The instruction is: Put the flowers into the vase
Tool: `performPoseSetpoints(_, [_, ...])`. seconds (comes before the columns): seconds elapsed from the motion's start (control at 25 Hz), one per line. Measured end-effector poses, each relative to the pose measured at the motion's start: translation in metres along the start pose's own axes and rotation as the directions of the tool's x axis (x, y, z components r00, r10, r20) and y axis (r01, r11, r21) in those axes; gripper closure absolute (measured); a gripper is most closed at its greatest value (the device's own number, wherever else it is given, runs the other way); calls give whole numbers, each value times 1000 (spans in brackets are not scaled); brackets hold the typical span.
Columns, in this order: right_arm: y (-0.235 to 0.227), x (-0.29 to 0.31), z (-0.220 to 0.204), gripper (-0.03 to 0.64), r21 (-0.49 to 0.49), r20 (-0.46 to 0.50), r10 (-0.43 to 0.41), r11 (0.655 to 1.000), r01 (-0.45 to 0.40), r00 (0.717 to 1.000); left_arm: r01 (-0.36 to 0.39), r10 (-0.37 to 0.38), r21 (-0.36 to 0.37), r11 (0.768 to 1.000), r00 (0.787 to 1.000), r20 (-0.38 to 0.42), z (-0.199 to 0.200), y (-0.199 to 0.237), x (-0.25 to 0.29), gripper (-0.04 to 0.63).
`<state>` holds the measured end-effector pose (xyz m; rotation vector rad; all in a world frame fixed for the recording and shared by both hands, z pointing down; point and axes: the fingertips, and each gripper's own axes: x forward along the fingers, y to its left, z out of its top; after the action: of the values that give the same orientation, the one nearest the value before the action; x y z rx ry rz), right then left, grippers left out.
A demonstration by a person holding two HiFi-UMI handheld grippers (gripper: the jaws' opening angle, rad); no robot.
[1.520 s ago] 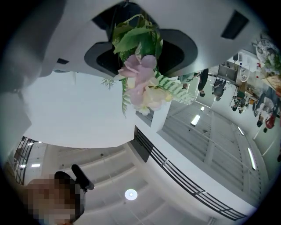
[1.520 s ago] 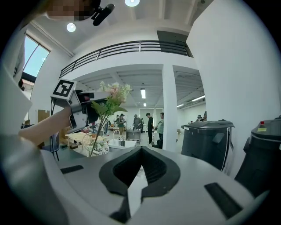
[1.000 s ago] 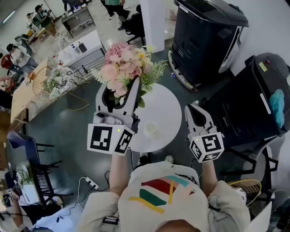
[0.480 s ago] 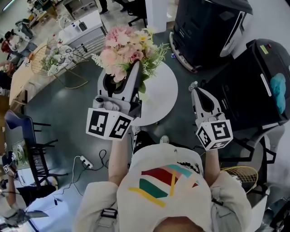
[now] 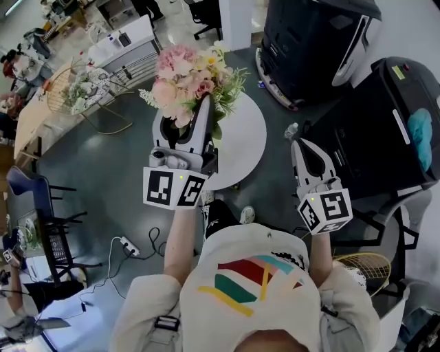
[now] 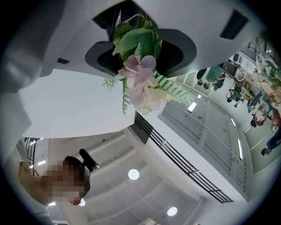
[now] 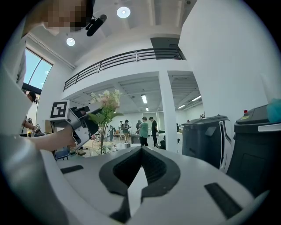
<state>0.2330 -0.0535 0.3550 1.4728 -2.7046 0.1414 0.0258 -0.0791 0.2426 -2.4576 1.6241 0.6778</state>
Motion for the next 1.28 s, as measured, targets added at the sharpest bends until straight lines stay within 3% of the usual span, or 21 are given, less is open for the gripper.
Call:
performPoseSetpoints(0.32, [-7,-8,-24,614,-106,-109,-38,994,26,993,30,-29,38,999,999,-44,-25,1,-9,348])
performPoseSetpoints(0.56, [-1,11,-44,614,-166,-213,55,982,-91,975,-30,32,84,996,999,-20,-44,16,-8,348])
performPoseSetpoints(0.72, [5,22,-69,614,-208,-289,98,965,-162,952,-51,51,16,999,999,4,-63,25,-12,348])
performPoseSetpoints(0.92, [23,33,-97,614,-159,-353,149,963,-216,924,-42,44,23,999,998,-50,-93,36,-22,348])
performPoseSetpoints(1.28, [42,53,-121,614,-137,-419,121,971,-194,900,-6,7,3,1000,990,-142,-137,48,-40,348])
